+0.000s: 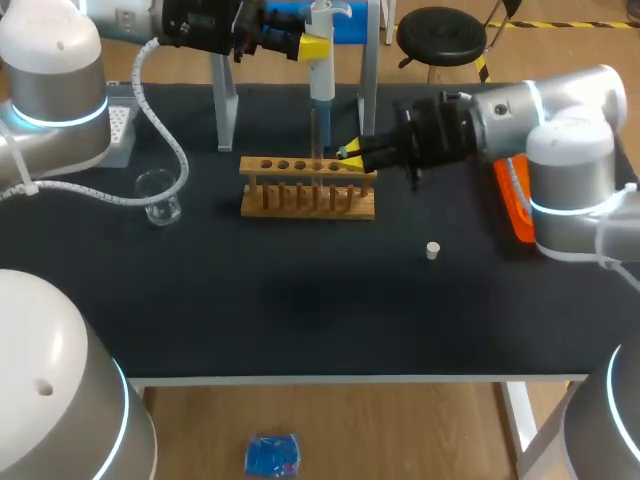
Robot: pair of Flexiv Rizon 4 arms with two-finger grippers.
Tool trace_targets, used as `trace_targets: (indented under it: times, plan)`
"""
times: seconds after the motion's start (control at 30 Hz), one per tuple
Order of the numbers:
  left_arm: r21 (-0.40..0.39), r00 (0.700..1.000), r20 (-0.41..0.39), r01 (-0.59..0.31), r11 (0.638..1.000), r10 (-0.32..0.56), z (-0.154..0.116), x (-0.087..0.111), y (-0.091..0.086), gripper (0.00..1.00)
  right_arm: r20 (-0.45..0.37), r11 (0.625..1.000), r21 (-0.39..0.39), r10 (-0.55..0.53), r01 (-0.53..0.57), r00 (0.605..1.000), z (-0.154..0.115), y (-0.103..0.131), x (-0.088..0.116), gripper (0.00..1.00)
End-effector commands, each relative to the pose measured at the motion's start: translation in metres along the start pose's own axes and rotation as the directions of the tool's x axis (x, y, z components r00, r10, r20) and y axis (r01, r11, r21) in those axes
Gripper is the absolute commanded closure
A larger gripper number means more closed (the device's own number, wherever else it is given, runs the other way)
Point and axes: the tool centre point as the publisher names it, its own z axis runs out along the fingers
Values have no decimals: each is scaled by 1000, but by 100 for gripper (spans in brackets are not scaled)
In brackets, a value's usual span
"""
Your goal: Invert the test tube, pick up the pipette, mount the tip to pipette, aspirate from beaker and dispense into the tube, eject the tip, return the pipette, and cap with the stopper.
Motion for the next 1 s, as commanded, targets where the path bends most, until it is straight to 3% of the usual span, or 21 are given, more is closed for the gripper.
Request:
trace_targets:
  times: [0.03,1.0]
  plan:
    - [1,1000,-1,-1,1000,1,0,0,0,100,-8,1000,7,1,-1,1000,9,-4,-7,100]
    - [1,1000,-1,-1,1000,1,0,0,0,100,-28,1000,12,-12,12,1000,20,0,-9,100]
